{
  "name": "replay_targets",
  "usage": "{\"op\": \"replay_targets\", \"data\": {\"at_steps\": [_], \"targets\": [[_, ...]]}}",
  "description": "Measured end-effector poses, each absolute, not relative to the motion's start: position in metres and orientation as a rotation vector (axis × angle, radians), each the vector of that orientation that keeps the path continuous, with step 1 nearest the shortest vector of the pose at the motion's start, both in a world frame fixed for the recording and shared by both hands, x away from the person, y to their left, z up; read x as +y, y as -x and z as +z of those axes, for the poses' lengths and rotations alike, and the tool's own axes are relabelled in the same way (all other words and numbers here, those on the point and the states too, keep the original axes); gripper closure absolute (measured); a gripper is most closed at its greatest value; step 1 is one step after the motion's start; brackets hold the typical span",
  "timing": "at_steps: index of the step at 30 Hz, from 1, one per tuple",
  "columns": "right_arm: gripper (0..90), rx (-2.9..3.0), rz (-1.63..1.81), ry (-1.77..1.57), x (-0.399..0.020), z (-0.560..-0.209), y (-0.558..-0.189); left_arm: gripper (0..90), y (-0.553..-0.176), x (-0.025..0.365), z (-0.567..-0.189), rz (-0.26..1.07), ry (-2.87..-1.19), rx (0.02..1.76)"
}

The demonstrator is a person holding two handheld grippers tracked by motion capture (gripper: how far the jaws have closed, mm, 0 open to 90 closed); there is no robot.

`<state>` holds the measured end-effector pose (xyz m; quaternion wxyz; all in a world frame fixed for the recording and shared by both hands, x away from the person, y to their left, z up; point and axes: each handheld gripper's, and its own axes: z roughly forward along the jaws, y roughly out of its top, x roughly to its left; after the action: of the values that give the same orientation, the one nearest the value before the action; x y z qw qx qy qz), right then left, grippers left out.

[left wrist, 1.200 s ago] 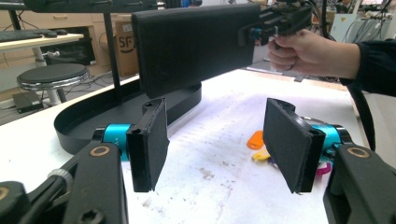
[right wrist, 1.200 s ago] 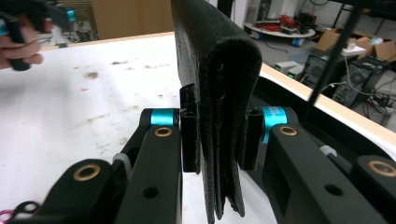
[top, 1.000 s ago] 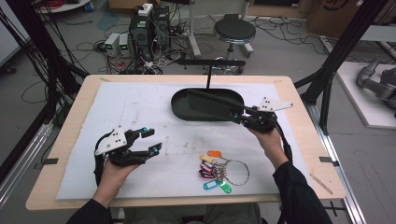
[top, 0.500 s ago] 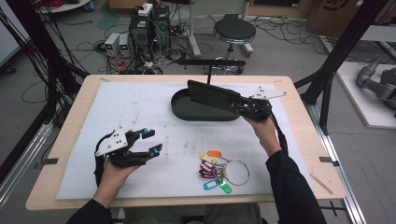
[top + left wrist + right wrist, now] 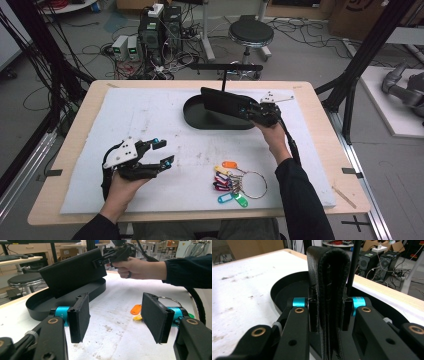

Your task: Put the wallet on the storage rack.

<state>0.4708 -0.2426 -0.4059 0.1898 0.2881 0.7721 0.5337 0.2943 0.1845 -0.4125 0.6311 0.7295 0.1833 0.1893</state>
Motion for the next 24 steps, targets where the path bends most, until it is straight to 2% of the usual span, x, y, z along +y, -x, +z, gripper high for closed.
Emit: {"op": "replay_targets", "data": {"at_steps": [7, 24], "targets": [[76.1, 2.178, 1.501, -0.809, -0.234, -0.413, -0.479, 39.9, -0.293, 0.187, -0.411, 0.446, -1.665, 0.422], [73.7, 2.235, 1.396, -0.856, -0.249, -0.426, -0.492, 39.7, -0.292, 0.187, -0.412, 0.450, -1.669, 0.418]]}}
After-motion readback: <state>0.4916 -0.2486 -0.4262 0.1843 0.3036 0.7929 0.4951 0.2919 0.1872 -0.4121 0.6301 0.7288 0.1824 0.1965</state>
